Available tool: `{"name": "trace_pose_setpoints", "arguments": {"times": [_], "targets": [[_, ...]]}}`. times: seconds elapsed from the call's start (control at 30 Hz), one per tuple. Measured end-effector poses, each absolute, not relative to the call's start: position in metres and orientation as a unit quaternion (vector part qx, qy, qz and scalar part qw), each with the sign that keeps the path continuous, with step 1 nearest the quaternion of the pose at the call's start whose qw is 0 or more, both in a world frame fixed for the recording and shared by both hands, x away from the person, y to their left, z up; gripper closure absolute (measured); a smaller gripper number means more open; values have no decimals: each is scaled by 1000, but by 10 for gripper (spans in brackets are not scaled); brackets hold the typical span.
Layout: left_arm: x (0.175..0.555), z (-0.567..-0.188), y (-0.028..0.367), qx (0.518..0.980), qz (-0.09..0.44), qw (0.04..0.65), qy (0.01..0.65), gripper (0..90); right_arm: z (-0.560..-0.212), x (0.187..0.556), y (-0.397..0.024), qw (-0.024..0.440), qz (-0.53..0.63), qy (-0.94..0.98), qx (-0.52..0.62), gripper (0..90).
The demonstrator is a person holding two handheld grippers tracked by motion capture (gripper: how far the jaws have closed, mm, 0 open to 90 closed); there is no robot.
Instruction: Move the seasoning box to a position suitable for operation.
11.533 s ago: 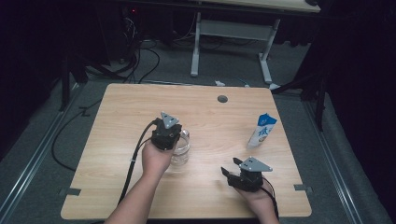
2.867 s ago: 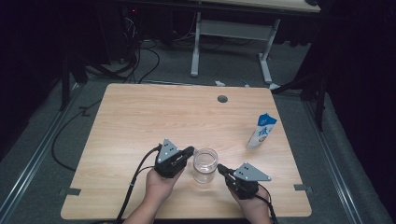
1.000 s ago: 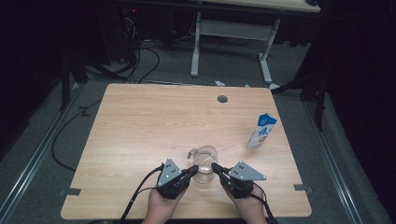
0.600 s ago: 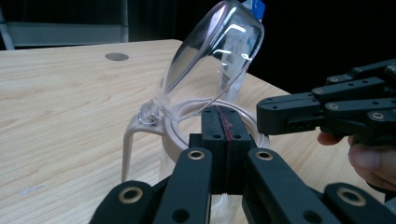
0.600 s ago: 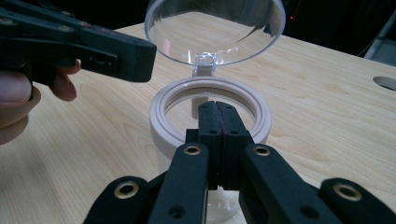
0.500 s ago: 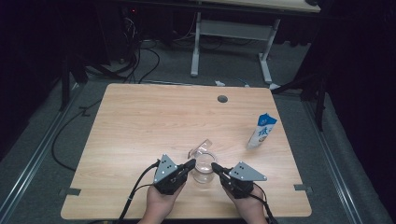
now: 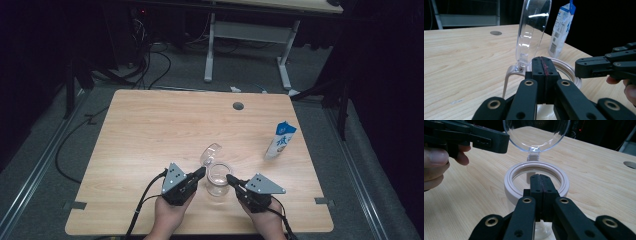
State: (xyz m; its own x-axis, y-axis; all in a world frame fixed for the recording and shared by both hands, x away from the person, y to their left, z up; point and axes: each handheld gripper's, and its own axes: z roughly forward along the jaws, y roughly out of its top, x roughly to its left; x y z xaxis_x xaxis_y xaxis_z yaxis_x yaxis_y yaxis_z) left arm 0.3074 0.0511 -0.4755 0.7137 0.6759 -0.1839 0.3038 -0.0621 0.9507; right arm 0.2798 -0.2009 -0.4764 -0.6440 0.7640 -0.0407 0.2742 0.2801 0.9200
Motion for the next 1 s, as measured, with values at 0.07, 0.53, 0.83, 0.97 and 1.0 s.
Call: {"name": "trace_pose_setpoints", "arguments": {"times": [0.07,0.53,0.83,0.97,1.0], "targets": [[308,-476,52,711,160,591,346,900,-476,280,-201,249,494,760,342,896],[306,-484,68,726,175,569,344,875,-475,279,-204,252,492,756,350,844],[305,-503,122,753,188,512,369,743,-475,286,-239,267,492,726,398,789],[303,-509,154,751,199,497,387,714,-482,291,-252,288,469,721,421,762],[300,-513,163,748,206,494,392,709,-484,292,-254,291,463,720,427,758]]}}
